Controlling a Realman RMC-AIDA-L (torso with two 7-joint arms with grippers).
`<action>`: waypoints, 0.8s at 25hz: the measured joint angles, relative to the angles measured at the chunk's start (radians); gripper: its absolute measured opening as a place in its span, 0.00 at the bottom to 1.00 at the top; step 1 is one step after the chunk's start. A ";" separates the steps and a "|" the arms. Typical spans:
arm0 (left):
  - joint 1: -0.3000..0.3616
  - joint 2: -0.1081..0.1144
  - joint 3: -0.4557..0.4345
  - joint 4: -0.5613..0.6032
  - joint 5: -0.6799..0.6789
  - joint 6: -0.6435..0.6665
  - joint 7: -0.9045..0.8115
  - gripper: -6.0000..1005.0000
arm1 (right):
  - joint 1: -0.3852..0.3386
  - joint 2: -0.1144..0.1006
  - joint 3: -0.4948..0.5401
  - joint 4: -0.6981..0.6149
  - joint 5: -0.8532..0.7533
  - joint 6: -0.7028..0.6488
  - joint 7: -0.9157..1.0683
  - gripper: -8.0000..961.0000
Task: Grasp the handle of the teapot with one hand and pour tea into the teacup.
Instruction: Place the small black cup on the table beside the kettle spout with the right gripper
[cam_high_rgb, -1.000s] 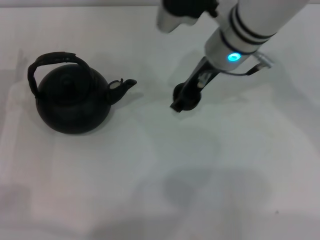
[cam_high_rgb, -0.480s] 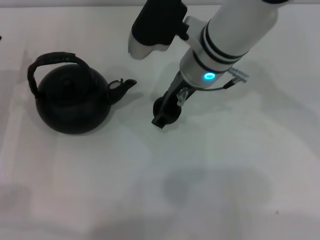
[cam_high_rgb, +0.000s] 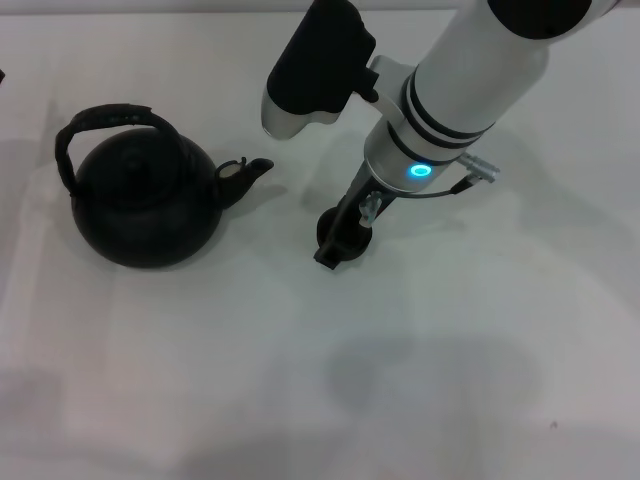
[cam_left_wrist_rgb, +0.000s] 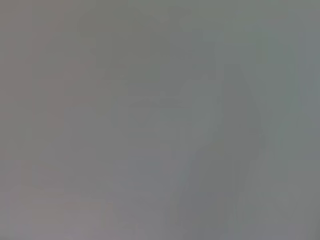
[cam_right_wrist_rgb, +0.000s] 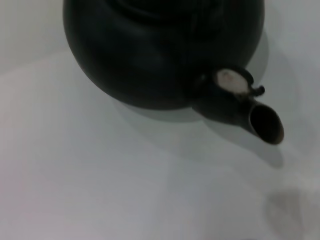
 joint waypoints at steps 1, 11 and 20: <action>0.001 0.000 0.000 0.000 0.000 0.000 0.000 0.79 | 0.000 0.000 -0.004 0.004 0.001 -0.001 0.000 0.77; 0.002 0.000 0.000 0.002 0.000 0.000 0.000 0.79 | -0.003 0.000 -0.026 0.008 0.005 -0.010 0.000 0.77; 0.002 0.000 0.000 0.002 0.000 0.007 0.000 0.79 | 0.003 0.000 -0.040 0.000 0.006 -0.006 0.000 0.77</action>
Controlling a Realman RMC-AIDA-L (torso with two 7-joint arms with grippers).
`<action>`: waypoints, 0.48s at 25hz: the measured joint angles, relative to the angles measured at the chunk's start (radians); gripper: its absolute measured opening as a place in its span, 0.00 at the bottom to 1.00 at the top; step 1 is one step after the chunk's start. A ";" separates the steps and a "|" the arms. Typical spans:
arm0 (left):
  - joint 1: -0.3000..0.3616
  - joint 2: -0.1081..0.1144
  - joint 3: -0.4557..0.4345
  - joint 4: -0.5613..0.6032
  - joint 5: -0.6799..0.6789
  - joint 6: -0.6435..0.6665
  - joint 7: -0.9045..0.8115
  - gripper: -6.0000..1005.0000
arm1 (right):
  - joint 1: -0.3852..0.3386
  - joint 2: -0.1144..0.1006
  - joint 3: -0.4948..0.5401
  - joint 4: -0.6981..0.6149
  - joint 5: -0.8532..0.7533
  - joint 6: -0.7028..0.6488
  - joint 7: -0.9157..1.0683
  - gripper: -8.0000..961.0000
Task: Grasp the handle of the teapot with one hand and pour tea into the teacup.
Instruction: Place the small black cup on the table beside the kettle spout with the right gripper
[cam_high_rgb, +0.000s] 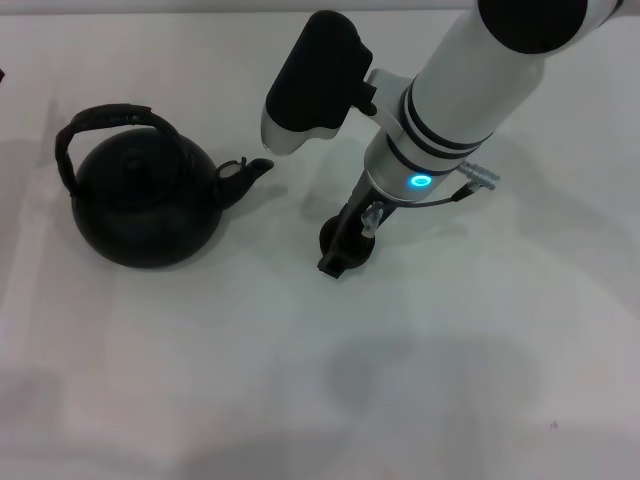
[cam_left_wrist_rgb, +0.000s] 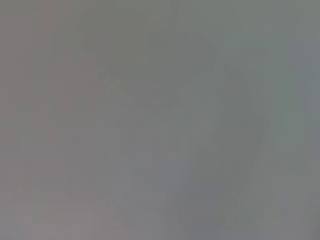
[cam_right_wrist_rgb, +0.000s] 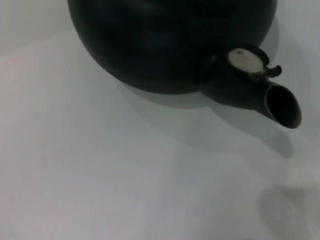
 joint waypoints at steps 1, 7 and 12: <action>0.000 0.000 0.000 0.000 0.000 0.000 0.000 0.79 | 0.001 0.000 0.000 -0.003 0.000 0.000 0.000 0.77; 0.003 0.001 0.000 0.000 0.000 0.001 0.000 0.79 | 0.000 0.000 -0.001 -0.015 -0.002 -0.013 -0.010 0.78; 0.003 0.002 0.000 0.000 0.000 0.000 0.000 0.79 | 0.000 0.000 -0.001 -0.018 -0.005 -0.013 -0.011 0.84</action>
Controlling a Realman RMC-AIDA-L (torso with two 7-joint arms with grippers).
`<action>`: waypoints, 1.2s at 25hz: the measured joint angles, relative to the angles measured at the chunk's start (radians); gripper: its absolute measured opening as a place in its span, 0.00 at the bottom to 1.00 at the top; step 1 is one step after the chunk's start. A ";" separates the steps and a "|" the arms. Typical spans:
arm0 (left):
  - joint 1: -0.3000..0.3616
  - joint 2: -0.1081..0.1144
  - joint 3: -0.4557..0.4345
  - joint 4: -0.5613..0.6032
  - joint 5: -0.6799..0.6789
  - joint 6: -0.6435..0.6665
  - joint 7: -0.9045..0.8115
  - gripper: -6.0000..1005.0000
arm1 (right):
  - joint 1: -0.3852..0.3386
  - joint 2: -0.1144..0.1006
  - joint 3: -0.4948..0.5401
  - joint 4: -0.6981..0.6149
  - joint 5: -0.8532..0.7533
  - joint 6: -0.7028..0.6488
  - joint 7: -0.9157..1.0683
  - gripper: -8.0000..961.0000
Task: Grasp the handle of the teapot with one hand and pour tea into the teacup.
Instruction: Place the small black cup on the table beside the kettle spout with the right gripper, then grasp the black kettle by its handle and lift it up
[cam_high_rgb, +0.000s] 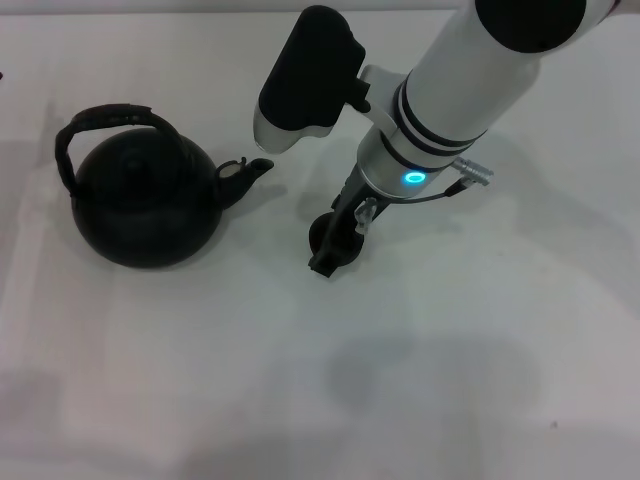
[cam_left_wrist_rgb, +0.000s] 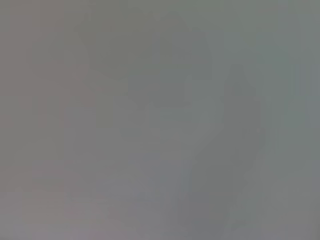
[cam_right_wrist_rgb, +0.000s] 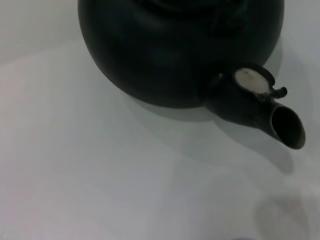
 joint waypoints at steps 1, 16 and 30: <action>0.001 0.000 0.000 0.000 0.000 0.000 0.000 0.79 | -0.001 0.000 0.000 -0.002 0.000 0.000 0.000 0.86; 0.004 0.000 0.000 0.000 0.000 0.002 0.000 0.79 | -0.138 0.000 0.111 -0.037 0.128 -0.110 -0.199 0.89; 0.006 0.002 0.000 -0.009 0.000 0.001 0.000 0.79 | -0.351 -0.009 0.607 0.077 0.357 -0.027 -0.543 0.89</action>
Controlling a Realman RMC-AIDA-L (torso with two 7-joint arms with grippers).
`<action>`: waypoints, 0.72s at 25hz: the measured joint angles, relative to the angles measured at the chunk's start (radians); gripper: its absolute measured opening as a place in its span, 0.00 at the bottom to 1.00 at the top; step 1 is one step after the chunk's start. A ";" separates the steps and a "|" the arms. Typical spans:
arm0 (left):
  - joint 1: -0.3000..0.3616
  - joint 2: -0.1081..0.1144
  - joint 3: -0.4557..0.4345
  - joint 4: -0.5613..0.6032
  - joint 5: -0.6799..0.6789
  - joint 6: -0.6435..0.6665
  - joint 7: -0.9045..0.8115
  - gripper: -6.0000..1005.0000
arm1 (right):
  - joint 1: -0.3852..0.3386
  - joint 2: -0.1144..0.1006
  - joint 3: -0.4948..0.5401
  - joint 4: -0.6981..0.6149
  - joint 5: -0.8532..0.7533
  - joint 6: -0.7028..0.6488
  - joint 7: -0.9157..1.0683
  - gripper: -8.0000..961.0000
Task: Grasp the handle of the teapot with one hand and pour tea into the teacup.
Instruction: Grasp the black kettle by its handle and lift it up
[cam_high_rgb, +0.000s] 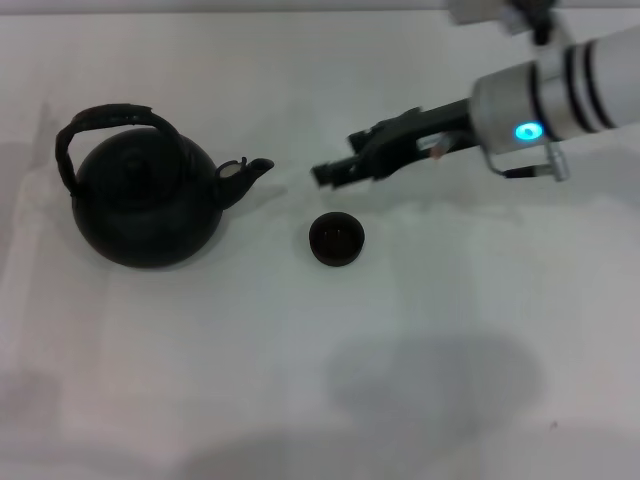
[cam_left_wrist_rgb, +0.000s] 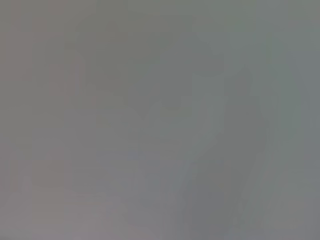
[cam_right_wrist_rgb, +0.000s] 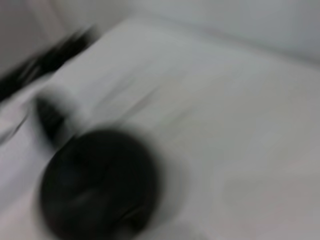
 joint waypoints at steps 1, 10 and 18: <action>0.000 0.001 0.000 0.000 0.000 0.000 0.000 0.79 | -0.009 0.000 0.052 0.029 0.020 -0.012 -0.008 0.89; 0.013 0.003 0.000 -0.006 0.000 0.001 0.000 0.79 | -0.101 0.003 0.523 0.427 0.604 -0.039 -0.509 0.89; 0.038 0.003 0.012 -0.042 0.061 0.008 -0.007 0.79 | -0.118 0.010 0.550 0.528 0.939 -0.082 -1.312 0.88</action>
